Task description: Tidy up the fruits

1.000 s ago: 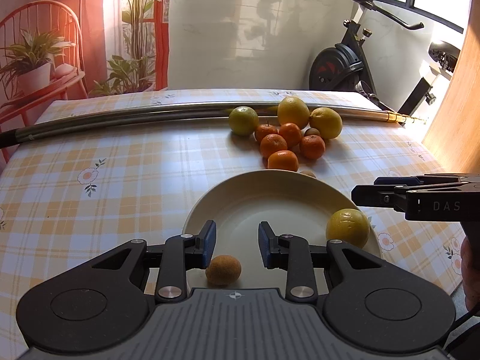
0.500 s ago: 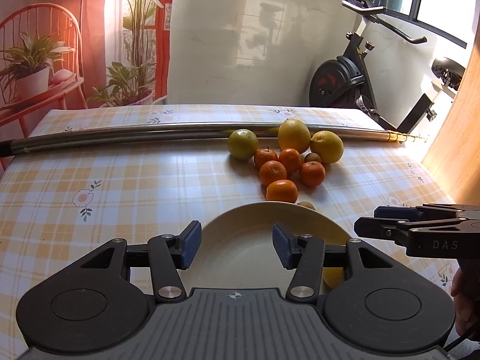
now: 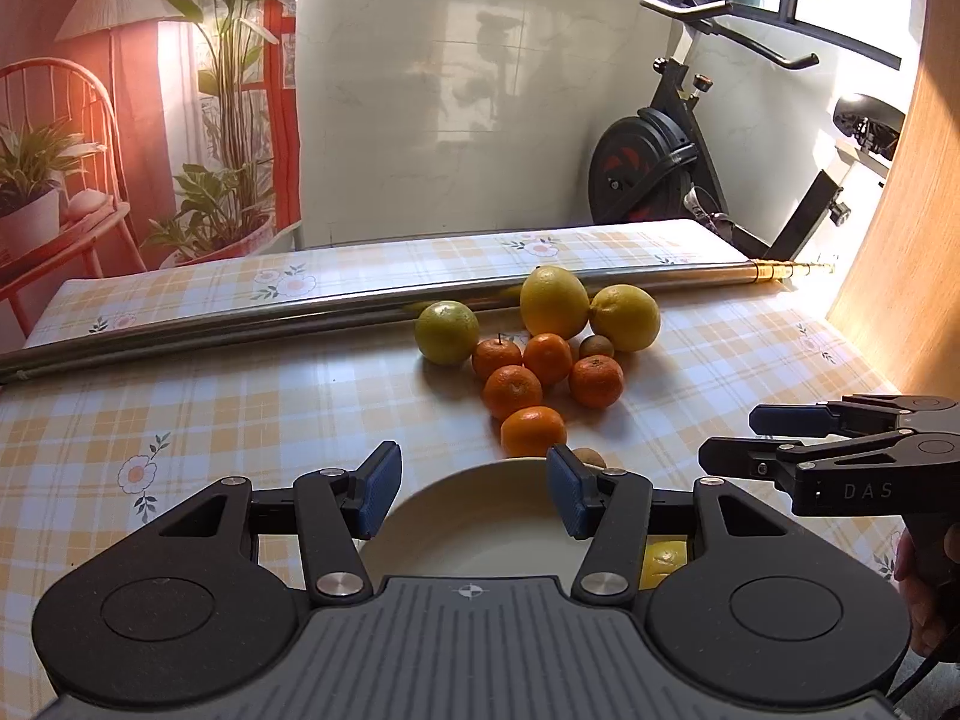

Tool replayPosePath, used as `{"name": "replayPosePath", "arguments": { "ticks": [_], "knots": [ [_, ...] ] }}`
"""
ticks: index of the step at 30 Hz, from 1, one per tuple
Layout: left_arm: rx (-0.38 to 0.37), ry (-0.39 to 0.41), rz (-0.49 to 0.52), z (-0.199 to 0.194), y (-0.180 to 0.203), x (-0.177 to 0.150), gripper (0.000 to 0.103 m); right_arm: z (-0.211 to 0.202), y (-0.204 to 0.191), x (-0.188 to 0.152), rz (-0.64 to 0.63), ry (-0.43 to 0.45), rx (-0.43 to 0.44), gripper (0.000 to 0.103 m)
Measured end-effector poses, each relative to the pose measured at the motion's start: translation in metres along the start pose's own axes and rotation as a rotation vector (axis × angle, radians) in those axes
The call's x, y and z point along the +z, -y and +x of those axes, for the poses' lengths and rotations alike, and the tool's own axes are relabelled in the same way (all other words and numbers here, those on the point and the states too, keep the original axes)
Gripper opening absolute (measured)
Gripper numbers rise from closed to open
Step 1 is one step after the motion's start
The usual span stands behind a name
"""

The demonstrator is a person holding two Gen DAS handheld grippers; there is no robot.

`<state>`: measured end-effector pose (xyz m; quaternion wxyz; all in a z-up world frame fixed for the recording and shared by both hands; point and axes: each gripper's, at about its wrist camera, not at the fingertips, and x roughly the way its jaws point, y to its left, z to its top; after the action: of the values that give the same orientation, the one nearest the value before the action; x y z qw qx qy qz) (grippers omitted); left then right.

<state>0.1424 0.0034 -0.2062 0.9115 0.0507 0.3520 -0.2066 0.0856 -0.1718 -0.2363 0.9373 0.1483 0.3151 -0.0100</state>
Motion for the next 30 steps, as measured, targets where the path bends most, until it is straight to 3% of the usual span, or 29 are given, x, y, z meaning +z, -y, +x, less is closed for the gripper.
{"name": "replayPosePath", "arguments": {
  "ticks": [6,12,24,30],
  "knots": [
    [-0.037,-0.062,0.018,0.023,0.015,0.006,0.055,0.004,0.013,0.001,0.027,-0.003,-0.019,0.064],
    [-0.106,-0.179,-0.053,0.052,0.019,0.02,0.035,0.007,0.027,0.004,0.053,0.003,-0.041,0.064],
    [-0.093,-0.22,-0.042,0.067,0.024,0.034,0.035,0.012,0.047,0.005,0.079,-0.005,-0.056,0.064],
    [-0.142,-0.3,-0.104,0.083,0.021,0.037,0.025,0.017,0.046,0.006,0.08,-0.007,-0.044,0.064]
  ]
}}
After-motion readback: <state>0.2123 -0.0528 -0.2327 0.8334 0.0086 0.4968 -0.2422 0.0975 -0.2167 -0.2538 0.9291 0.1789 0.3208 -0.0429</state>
